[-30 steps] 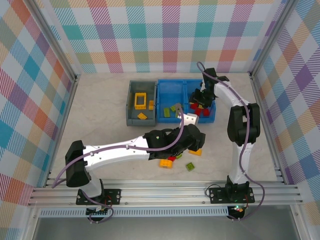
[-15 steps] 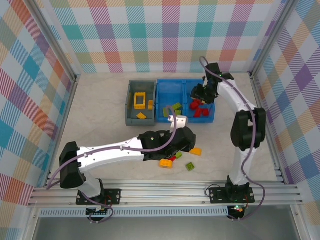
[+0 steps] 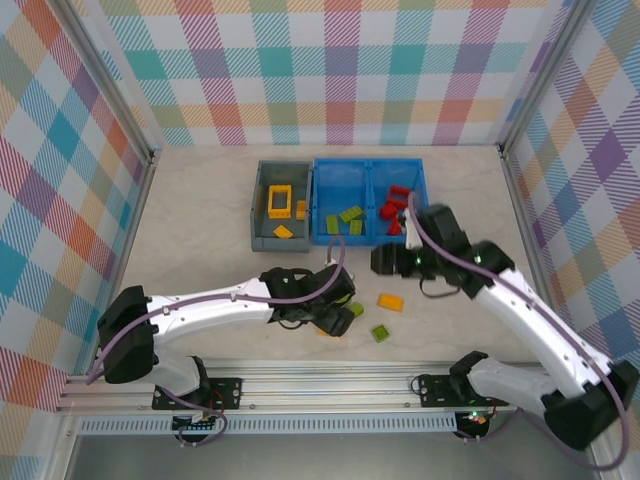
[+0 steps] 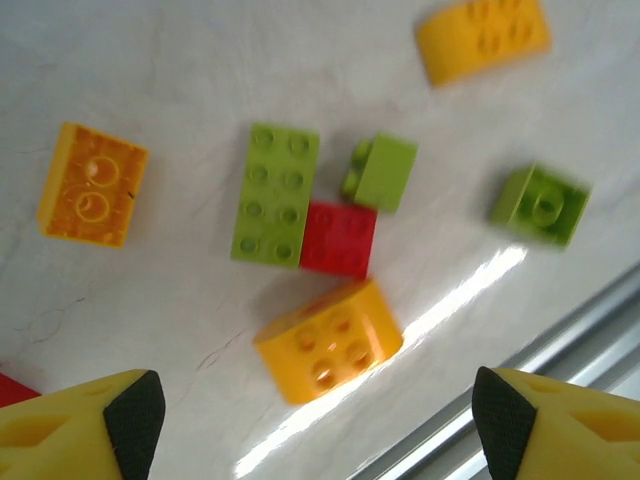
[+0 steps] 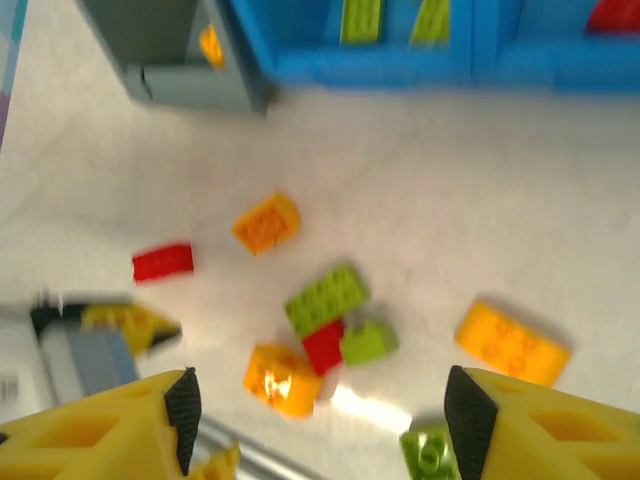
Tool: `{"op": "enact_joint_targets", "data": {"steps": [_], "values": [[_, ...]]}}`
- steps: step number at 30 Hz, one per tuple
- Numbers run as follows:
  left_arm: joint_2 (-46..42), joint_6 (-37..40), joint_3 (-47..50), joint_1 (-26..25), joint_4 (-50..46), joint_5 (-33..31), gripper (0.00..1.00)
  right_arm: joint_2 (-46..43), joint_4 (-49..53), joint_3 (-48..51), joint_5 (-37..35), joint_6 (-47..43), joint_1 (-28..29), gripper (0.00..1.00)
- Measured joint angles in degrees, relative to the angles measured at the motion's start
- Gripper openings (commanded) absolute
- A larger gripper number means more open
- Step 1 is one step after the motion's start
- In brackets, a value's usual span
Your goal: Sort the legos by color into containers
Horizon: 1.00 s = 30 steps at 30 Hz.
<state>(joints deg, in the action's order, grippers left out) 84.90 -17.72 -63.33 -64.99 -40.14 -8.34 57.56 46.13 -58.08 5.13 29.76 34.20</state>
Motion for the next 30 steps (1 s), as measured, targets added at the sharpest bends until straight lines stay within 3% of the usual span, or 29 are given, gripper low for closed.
{"op": "enact_joint_targets", "data": {"steps": [7,13,20,30], "values": [[1.81,19.21,0.96,3.54,-0.9,6.36,0.84,-14.03,5.79,8.11,6.03,8.09,4.46,0.75],[6.36,29.49,1.27,3.58,1.62,7.48,0.84,-16.65,9.68,7.26,6.99,10.38,4.63,0.75],[10.49,35.12,1.46,3.58,4.44,7.56,0.79,-15.37,9.7,6.97,7.19,11.41,4.63,0.74],[12.33,35.74,3.15,3.13,6.32,9.03,0.67,-14.88,9.68,6.97,7.17,11.45,4.63,0.74]]}}
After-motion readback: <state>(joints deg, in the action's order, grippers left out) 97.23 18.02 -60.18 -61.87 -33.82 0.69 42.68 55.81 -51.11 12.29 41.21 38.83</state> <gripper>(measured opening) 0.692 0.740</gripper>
